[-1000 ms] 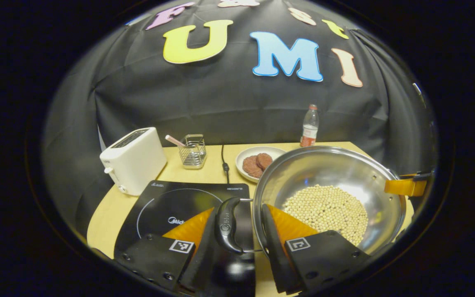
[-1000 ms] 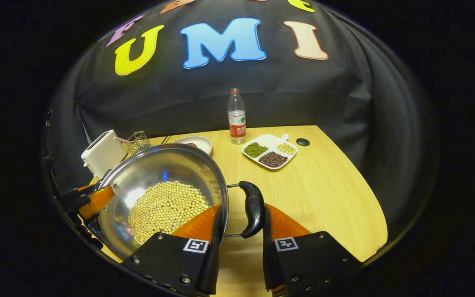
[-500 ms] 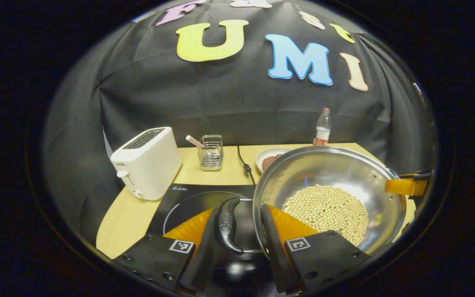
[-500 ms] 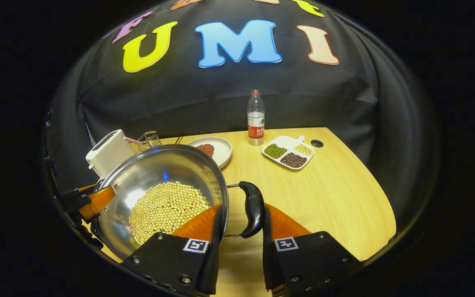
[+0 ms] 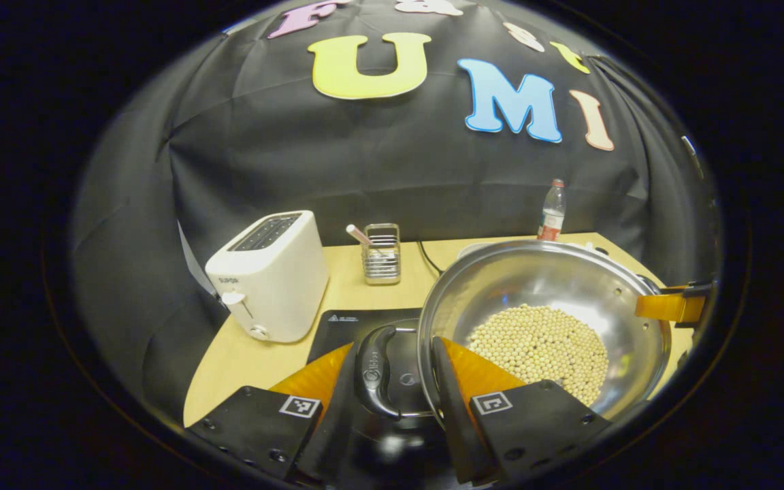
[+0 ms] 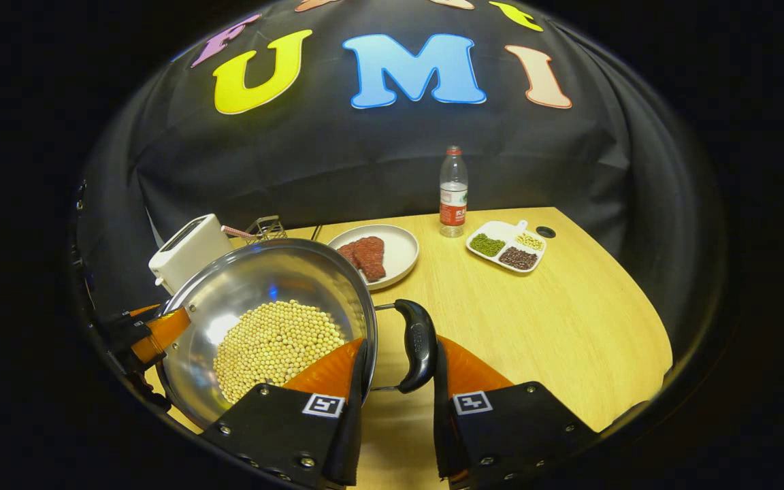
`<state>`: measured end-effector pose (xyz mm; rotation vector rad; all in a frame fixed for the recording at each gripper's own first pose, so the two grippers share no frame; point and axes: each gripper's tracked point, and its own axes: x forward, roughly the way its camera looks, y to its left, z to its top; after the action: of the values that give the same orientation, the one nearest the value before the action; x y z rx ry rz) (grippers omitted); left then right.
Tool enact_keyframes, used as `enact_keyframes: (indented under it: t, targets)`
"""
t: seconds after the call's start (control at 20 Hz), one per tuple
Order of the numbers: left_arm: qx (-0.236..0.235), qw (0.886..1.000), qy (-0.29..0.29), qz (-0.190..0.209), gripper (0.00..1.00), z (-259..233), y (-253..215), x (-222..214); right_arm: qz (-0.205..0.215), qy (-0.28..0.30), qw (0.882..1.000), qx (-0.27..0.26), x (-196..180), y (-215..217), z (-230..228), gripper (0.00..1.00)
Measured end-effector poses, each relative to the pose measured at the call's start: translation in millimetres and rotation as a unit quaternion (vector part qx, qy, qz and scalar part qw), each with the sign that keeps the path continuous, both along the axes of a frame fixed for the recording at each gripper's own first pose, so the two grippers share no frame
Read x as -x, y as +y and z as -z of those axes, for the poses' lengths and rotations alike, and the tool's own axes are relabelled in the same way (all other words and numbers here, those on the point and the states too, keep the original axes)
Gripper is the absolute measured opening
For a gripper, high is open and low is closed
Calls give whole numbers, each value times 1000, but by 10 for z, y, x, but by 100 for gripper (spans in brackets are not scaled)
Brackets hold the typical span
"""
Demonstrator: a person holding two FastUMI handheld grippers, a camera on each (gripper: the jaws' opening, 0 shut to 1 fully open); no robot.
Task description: First push the handle of the pot to place it horizontally, then grasp the pot with both hands and set it on the induction cooktop.
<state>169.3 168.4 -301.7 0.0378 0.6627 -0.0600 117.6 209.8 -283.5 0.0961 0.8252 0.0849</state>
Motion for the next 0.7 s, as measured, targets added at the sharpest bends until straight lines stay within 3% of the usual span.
enact_keyframes:
  t: [0.05,0.15,0.25,0.55,0.6,0.65,0.7]
  targets:
    - [-1,1000,1,0,63,22,80,-10,0,0,1000,0,-8,83,14,44]
    - [-2,1000,5,0,67,84,247,-40,-1,1,1000,-1,-13,248,56,43]
    - [-2,1000,9,-3,63,177,417,-66,-3,4,1000,-3,-30,407,103,43]
    - [-10,1000,15,-13,71,365,832,-140,-12,6,1000,-13,-92,791,254,43]
    - [-15,1000,12,-11,67,369,874,-189,-11,7,1000,-17,-125,833,275,43]
    - [-18,1000,11,-8,70,371,907,-234,-10,5,1000,-19,-164,877,284,43]
    - [-21,1000,13,-8,63,383,941,-251,-10,9,1000,-22,-178,897,318,43]
